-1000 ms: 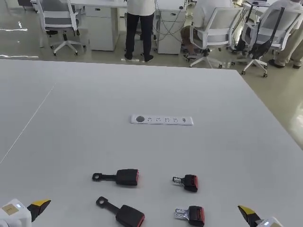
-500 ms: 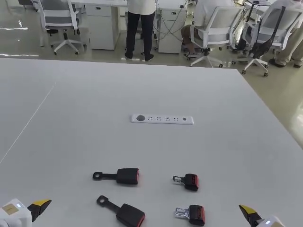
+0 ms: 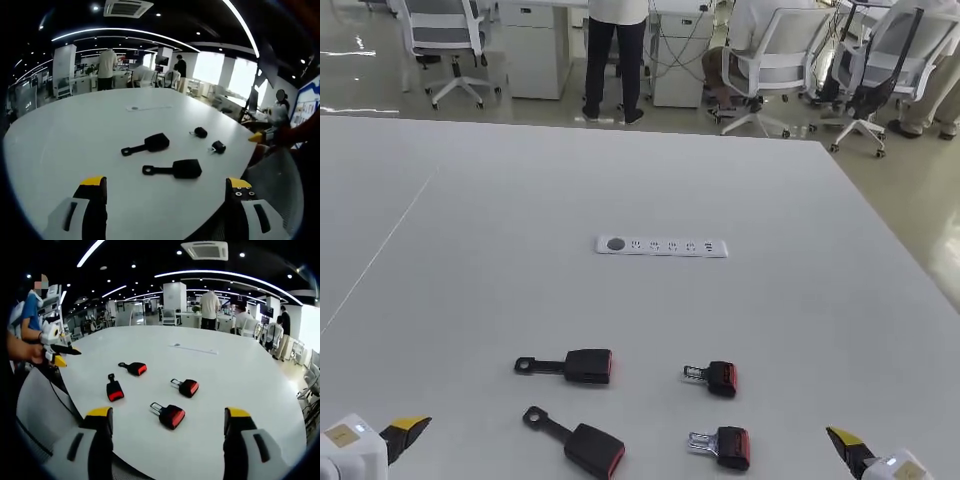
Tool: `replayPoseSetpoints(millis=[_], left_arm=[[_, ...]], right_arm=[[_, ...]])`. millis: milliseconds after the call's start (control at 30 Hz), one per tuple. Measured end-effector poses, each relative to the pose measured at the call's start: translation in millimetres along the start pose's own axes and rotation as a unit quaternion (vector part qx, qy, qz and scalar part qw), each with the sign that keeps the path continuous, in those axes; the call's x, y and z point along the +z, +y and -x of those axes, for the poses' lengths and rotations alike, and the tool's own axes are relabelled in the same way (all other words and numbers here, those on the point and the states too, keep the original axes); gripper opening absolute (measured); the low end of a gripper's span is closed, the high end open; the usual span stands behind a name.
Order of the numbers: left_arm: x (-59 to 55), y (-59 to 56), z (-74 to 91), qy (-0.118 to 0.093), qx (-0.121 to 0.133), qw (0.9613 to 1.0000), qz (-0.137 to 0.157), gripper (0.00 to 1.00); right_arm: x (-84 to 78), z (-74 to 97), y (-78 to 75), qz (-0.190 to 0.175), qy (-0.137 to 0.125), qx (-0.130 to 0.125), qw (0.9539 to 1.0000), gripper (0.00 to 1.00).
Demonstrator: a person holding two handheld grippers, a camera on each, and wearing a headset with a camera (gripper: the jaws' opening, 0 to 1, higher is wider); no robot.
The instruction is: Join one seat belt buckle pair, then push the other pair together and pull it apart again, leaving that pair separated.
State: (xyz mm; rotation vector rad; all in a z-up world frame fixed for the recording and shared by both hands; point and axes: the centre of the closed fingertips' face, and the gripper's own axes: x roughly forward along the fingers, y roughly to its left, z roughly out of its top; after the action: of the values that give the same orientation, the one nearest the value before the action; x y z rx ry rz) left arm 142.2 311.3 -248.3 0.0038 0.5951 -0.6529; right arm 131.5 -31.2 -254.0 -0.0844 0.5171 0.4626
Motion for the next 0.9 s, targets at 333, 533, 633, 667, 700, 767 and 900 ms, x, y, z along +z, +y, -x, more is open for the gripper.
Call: replayPoseSetpoints(millis=[333,533,633,667,700,767,900], left_arm=[[-1.3,-6.8,-3.7,0.013,-0.011,0.9998,-0.009,1.0],[0.2,-14.4,-10.8,0.023,-0.031,0.9988,-0.031,1.0],[0.4,-16.8,-15.3,0.029,-0.039,0.9979,-0.042,1.0],[-0.1,-16.8,-17.8,0.033,-0.042,0.9975,-0.046,1.0],[-0.5,-16.9,-19.5,0.036,-0.044,0.9972,-0.048,1.0],[-0.8,-19.0,-23.3,0.041,-0.053,0.9963,-0.054,1.0],[-3.1,-21.7,-30.9,0.057,-0.063,0.9932,-0.079,1.0]], right_arm=[[-5.7,-0.8,-1.3,0.003,0.008,0.003,1.0,0.94],[-7.6,-4.5,-1.0,0.018,0.021,0.015,0.9995,0.94],[-7.6,-7.8,-0.9,0.031,0.028,0.021,0.9989,0.92],[-7.7,-9.8,-0.9,0.032,0.031,0.025,0.9987,0.92],[-7.5,-10.9,-0.9,0.033,0.032,0.027,0.9986,0.92],[-7.7,-14.0,-1.5,0.036,0.036,0.034,0.9981,0.92],[-10.4,-21.5,-2.3,0.045,0.047,0.047,0.9967,0.91]])
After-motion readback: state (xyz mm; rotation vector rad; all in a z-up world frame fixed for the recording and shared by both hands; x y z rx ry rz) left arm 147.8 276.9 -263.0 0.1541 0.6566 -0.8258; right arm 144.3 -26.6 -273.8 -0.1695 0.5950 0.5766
